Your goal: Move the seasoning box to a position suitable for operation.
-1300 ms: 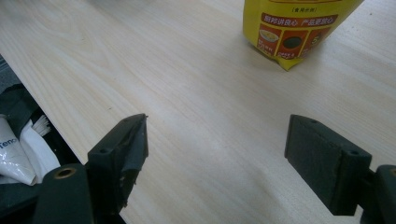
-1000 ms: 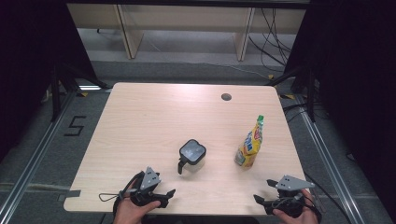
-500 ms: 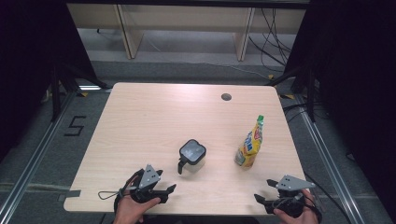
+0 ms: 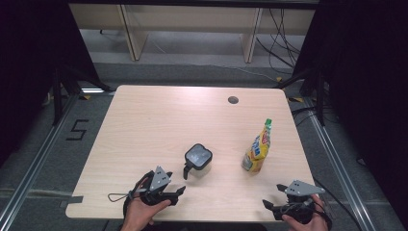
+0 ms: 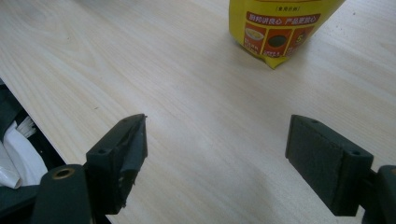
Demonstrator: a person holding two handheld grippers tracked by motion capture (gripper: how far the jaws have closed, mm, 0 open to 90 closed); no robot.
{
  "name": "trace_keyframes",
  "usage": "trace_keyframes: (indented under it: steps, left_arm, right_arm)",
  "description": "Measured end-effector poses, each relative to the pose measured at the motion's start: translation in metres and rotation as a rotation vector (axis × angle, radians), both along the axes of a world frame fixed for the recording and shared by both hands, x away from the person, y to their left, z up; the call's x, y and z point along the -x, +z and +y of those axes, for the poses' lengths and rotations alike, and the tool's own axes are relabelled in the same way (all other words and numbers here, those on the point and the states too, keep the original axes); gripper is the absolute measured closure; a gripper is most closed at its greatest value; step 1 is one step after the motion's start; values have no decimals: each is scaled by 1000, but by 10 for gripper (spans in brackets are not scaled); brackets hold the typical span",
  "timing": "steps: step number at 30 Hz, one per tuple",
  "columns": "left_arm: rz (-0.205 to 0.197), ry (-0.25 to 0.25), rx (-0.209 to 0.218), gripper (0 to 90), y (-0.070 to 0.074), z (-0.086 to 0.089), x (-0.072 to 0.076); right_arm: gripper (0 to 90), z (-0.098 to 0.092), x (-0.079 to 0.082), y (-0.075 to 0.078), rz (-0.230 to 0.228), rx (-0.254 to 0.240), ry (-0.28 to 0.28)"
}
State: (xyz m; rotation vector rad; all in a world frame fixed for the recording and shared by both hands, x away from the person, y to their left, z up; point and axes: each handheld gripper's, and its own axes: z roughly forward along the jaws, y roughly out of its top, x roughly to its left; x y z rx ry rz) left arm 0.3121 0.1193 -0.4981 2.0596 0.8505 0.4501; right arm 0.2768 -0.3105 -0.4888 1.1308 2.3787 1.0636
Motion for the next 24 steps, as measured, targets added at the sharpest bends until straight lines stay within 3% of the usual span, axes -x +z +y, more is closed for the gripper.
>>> trace_keyframes:
  steps: [2,6,8,10,12,13,14,15,21,24]
  left_arm:
    - [-8,-11,-5,326,1,-2,-2]
    - [-17,-6,17,360,0,-8,-5]
    - [-31,-27,-7,379,2,-10,-7]
    - [-28,-4,15,395,2,-13,-6]
    - [-39,-13,2,403,3,-15,-9]
    - [-48,-19,2,419,3,-16,-11]
    - [-54,-24,-25,427,4,-16,-12]
    - [-47,-7,16,435,2,-19,-12]
    - [-78,-13,-12,489,3,-23,-18]
    - [-78,-3,0,536,3,-25,-19]
  right_arm:
    - [217,-1,-2,-1,-22,5,14]
    - [216,-1,-2,-1,-21,9,17]
    - [216,-1,-2,-1,-17,6,17]
    - [216,-1,-2,-1,-15,2,18]
    - [216,-1,-2,-1,-18,6,22]
    - [216,1,-1,-2,3,-12,9]
    - [216,1,0,-1,7,-8,6]
    - [212,1,-1,-1,4,-10,18]
    - [208,2,-1,-1,8,-19,30]
    - [209,1,-2,-1,-9,-9,46]
